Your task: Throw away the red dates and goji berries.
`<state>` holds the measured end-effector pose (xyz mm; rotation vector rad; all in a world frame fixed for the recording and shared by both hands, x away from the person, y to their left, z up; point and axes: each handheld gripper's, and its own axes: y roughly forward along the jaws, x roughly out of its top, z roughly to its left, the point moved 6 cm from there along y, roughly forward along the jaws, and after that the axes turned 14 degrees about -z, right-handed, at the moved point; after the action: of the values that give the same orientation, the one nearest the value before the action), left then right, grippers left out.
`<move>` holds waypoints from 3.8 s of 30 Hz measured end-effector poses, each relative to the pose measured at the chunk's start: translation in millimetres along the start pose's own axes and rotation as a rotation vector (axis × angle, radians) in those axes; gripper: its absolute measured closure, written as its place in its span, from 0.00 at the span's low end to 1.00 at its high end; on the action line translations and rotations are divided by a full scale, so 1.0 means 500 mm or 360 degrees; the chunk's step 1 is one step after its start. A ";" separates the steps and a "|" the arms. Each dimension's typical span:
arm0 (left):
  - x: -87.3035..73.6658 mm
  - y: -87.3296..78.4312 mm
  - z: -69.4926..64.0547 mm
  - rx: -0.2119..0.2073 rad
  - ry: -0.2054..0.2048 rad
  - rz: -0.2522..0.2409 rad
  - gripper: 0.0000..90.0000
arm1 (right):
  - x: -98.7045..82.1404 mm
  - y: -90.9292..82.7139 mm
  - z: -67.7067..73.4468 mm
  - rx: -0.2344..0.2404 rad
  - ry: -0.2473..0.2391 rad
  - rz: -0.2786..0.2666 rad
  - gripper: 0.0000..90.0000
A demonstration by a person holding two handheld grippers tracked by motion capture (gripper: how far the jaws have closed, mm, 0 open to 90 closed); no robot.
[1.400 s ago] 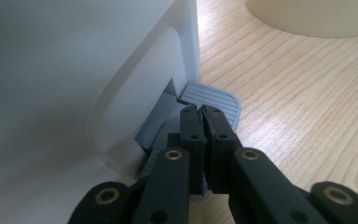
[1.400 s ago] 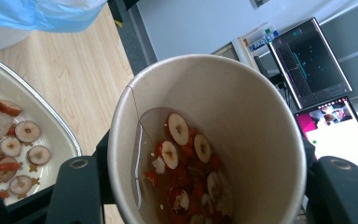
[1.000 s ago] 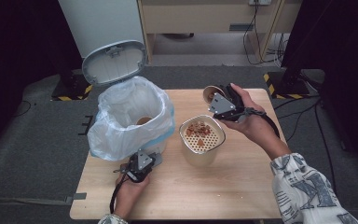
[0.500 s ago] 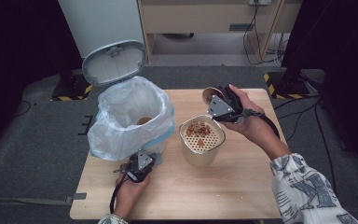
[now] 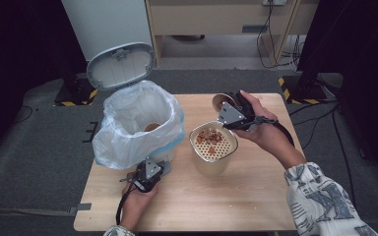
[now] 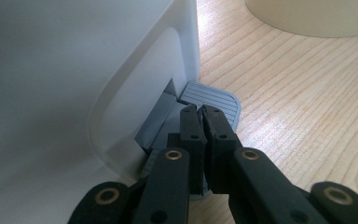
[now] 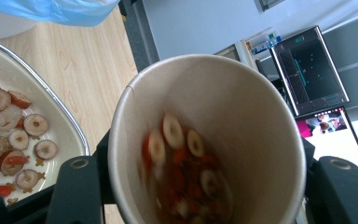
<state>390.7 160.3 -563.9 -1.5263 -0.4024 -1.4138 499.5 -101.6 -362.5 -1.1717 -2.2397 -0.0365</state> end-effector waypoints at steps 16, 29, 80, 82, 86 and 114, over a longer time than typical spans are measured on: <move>0.000 0.000 0.000 0.0003 0.0006 0.0000 0.96 | 0.011 -0.005 0.005 0.0015 -0.0117 0.0029 0.41; 0.000 0.000 0.001 0.0003 0.0013 0.0006 0.96 | 0.008 -0.008 0.010 0.0014 -0.0244 0.0067 0.41; 0.000 0.000 0.001 -0.0001 0.0008 0.0006 0.96 | 0.030 -0.025 -0.007 -0.0040 -0.0451 0.0078 0.42; 0.000 0.000 0.001 -0.0001 0.0008 0.0006 0.96 | 0.032 -0.026 -0.009 -0.0047 -0.0460 0.0080 0.42; 0.000 0.000 0.001 -0.0001 0.0008 0.0006 0.96 | 0.038 -0.028 -0.015 -0.0049 -0.0498 0.0086 0.42; 0.000 0.000 0.001 -0.0001 0.0005 0.0007 0.96 | 0.052 -0.032 -0.029 -0.0060 -0.0625 0.0107 0.42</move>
<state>390.8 160.8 -563.8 -1.5246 -0.3961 -1.4128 483.4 -96.5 -332.9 -1.3694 -2.5422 0.1952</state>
